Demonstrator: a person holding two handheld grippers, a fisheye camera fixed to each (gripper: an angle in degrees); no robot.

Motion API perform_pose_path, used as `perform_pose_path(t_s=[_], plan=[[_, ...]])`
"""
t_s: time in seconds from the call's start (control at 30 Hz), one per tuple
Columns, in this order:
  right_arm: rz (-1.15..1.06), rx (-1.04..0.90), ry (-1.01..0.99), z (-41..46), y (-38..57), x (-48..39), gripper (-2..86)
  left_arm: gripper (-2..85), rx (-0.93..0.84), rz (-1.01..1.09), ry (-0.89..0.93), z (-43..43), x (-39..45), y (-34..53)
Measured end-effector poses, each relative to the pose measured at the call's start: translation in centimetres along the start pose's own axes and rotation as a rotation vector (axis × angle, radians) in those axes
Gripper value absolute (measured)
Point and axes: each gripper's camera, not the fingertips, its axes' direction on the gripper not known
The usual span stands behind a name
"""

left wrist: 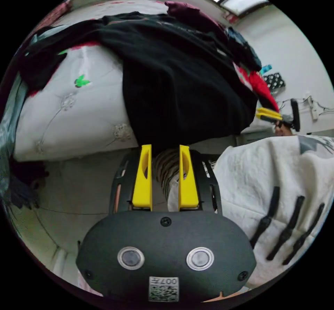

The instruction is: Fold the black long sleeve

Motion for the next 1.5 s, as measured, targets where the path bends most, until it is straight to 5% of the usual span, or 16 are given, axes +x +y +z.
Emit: perform_pose_path(t_s=[0.13,0.27,0.4,0.5,0.57,0.8,1.0,1.13,1.2,1.27,1.5], plan=[[-0.084,-0.029,0.003,-0.4,-2.9,-1.1,2.9,0.4,-0.146,0.046,-0.148,1.2,0.6,-2.1],[-0.096,0.062,-0.243,-5.3,-6.3,0.1,1.4,-0.7,-0.006,0.129,0.239,-4.3,-1.0,-4.4],[0.005,0.311,-0.427,-13.0,-12.8,3.9,2.2,-0.6,0.302,-0.213,0.394,-10.5,-8.6,-8.1],[0.078,0.377,-0.343,-14.6,-18.4,5.0,3.9,1.0,0.404,-0.524,0.434,-10.7,-13.8,-9.1],[0.117,0.334,-0.299,-13.8,-20.9,5.5,5.1,2.7,0.452,-0.551,0.472,-11.1,-14.4,-9.2],[0.189,0.267,-0.281,-11.2,-18.6,5.6,8.2,7.8,0.313,-0.287,0.202,-10.7,-7.4,-7.0],[0.248,0.252,-0.241,-10.7,-21.0,3.9,10.1,15.3,0.305,-0.332,0.14,-9.5,-4.9,-9.5],[0.186,0.238,-0.078,-10.4,-26.3,0.6,8.2,14.0,0.208,-0.31,0.1,-6.4,-2.5,-13.2],[0.174,0.14,-0.061,-8.2,-27.7,0.5,5.5,6.9,0.042,-0.28,-0.036,-2.6,-1.5,-14.7],[0.179,0.099,-0.053,-8.0,-27.3,1.0,2.8,4.9,0.077,-0.205,-0.037,-3.5,-0.7,-14.2],[0.071,0.432,-0.054,-22.7,-14.4,4.1,0.7,-0.5,0.436,-0.125,0.081,-15.5,1.0,-2.9]])
